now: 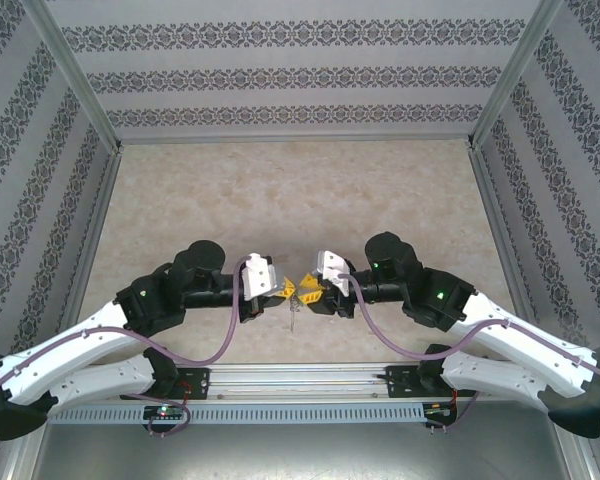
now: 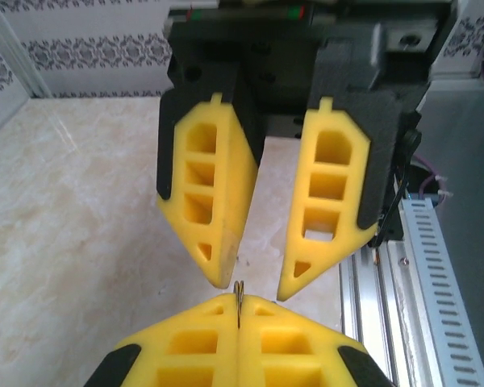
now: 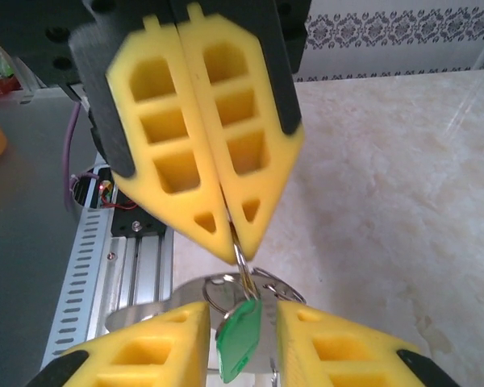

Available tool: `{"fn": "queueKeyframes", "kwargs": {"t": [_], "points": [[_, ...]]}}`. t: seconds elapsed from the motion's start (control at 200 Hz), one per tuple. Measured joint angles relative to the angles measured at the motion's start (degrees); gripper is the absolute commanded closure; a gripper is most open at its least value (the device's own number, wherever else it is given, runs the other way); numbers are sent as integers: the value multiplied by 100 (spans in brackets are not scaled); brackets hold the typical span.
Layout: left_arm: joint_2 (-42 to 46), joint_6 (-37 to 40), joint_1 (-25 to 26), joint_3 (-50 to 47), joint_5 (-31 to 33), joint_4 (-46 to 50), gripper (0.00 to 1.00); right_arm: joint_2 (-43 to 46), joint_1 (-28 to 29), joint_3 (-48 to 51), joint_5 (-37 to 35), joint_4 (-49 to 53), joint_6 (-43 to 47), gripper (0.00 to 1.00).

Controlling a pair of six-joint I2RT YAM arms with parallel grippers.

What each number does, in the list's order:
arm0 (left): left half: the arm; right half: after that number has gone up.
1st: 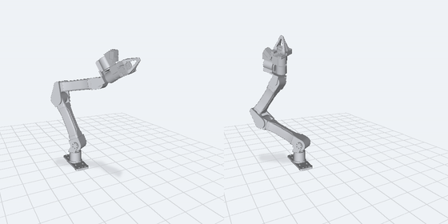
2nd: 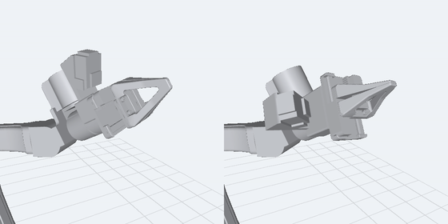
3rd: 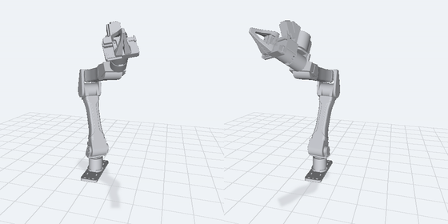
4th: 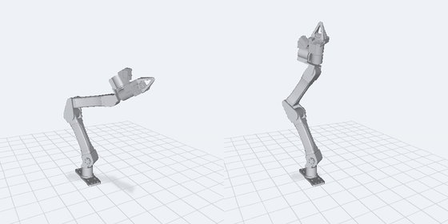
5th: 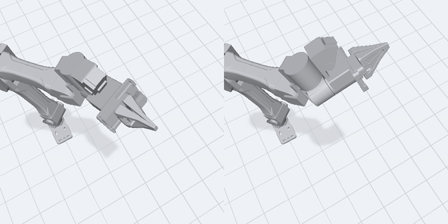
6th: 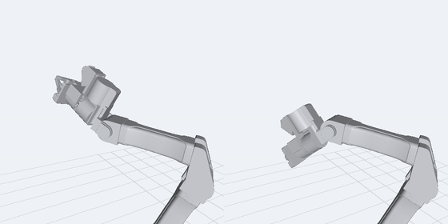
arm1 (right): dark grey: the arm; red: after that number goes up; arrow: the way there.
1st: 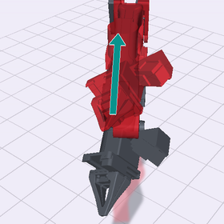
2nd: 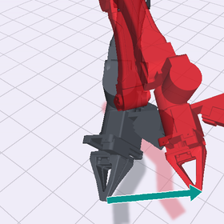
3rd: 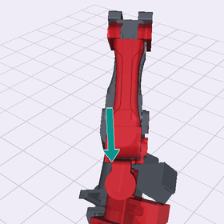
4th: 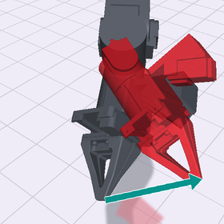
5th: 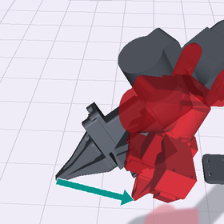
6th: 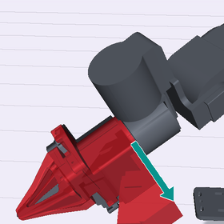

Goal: Put the keys on the keyring

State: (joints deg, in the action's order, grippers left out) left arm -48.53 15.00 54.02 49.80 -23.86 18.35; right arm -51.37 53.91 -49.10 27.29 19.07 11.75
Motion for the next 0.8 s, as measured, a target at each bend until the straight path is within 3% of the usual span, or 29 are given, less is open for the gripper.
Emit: {"fn": "queueKeyframes", "kwargs": {"t": [0.275, 0.535, 0.799], "points": [[249, -350, -13, -365, -254, -828, 100, -9, 0, 35, 66, -109, -107, 82], [297, -693, -48, -726, -459, -1495, 100, -9, -2, 98, 114, -188, -144, 100], [404, -997, -92, -927, -599, -1961, 100, -9, -2, 101, 208, -291, -144, 100]]}}
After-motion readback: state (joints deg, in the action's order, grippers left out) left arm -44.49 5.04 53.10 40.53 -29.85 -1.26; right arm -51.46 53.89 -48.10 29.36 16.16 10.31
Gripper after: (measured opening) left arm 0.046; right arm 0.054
